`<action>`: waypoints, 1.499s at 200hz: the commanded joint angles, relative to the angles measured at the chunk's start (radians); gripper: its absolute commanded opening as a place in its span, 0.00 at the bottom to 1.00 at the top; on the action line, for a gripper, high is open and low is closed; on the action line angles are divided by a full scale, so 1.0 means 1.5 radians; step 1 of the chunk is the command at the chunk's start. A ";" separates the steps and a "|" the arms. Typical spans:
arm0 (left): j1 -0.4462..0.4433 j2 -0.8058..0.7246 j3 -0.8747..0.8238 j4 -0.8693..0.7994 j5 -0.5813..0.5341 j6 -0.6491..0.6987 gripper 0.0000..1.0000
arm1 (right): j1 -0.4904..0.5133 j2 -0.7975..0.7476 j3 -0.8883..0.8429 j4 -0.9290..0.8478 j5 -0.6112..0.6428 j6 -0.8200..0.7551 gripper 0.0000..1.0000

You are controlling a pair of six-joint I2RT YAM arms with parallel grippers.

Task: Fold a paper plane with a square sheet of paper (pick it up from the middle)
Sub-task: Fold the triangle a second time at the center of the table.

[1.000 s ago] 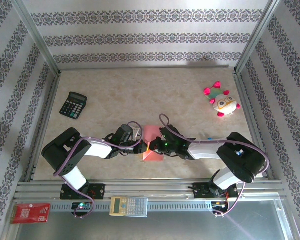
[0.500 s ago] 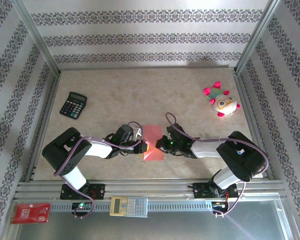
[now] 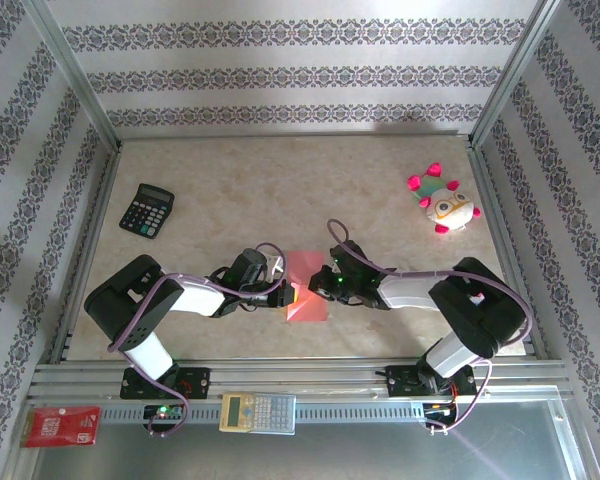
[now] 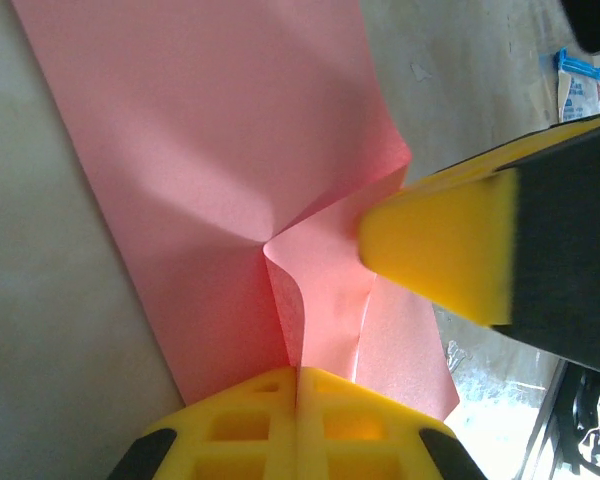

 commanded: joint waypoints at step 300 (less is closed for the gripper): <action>-0.012 0.088 0.001 -0.094 -0.055 0.028 0.00 | -0.007 0.066 -0.008 0.038 -0.030 -0.062 0.00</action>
